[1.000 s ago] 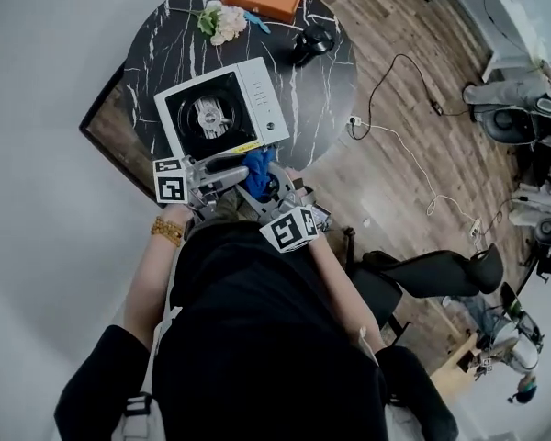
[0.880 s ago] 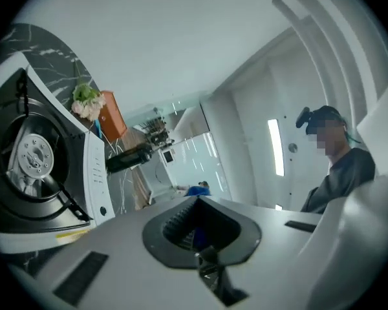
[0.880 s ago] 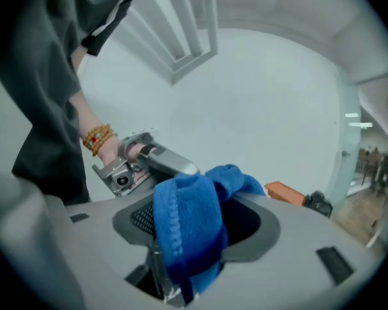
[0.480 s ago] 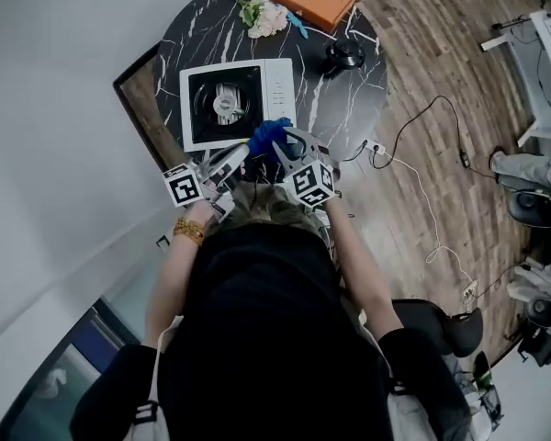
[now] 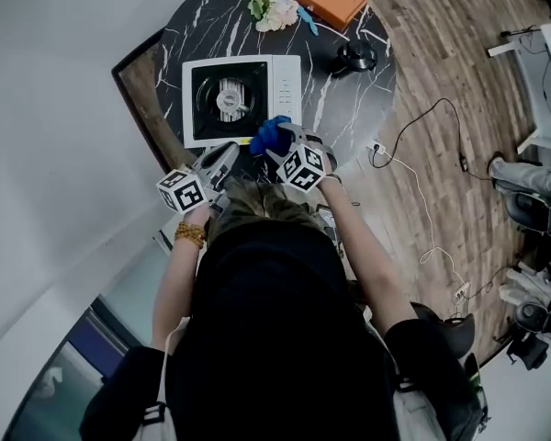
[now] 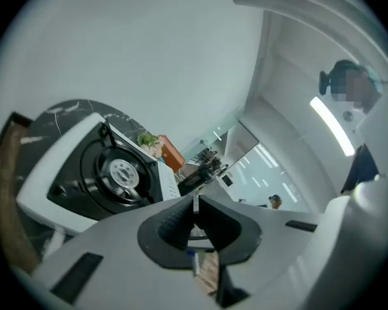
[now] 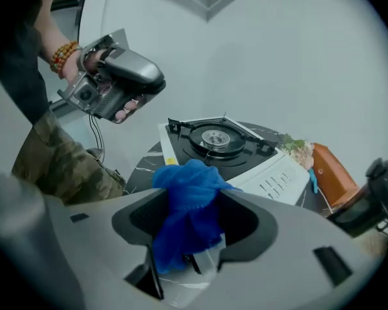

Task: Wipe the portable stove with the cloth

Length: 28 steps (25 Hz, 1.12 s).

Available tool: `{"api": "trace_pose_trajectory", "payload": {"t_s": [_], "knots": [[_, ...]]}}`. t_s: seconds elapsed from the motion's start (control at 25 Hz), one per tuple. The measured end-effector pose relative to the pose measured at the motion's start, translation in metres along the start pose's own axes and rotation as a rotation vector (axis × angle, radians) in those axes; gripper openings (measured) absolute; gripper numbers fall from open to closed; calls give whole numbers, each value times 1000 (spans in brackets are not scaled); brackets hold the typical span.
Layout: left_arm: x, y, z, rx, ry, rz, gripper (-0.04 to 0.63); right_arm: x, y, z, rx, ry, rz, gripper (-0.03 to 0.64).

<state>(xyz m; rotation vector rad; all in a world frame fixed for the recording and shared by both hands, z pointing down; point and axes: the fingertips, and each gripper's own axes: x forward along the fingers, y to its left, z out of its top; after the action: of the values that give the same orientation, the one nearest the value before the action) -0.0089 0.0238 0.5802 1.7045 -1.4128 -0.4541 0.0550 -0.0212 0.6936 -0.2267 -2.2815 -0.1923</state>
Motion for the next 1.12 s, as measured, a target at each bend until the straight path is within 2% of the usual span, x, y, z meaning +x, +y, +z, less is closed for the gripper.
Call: {"api": "trace_pose_trajectory", "payload": {"t_s": [0.04,0.12,0.24,0.32,0.44,0.52,0.64,0.72,0.84,0.96,1.12], "knots": [[-4,10,6,50,3,61,9,2,2,3,-1,15,30,232],[-17,36,20,169,12,203,11,-6,-4,12,-6,30,51,75],[-39,79,32,378,68,414,11,-27,-48,24,50,25,-18,58],[-43,102,28,480,154,483,18,-29,-97,33,78,48,-80,57],[-40,127,19,534,268,522,142,-6,-165,46,69,123,-137,57],[-37,138,13,539,319,533,143,16,-200,52,59,183,-150,57],[-35,145,8,561,397,536,143,48,-223,53,32,293,-102,57],[-35,149,10,596,425,537,134,59,-225,53,52,342,-59,55],[-36,154,13,626,430,536,71,62,-219,52,58,365,-46,46],[-36,155,11,623,470,520,66,57,-208,47,65,338,-66,41],[-33,156,11,622,567,521,60,48,-168,39,95,272,-45,40]]}}
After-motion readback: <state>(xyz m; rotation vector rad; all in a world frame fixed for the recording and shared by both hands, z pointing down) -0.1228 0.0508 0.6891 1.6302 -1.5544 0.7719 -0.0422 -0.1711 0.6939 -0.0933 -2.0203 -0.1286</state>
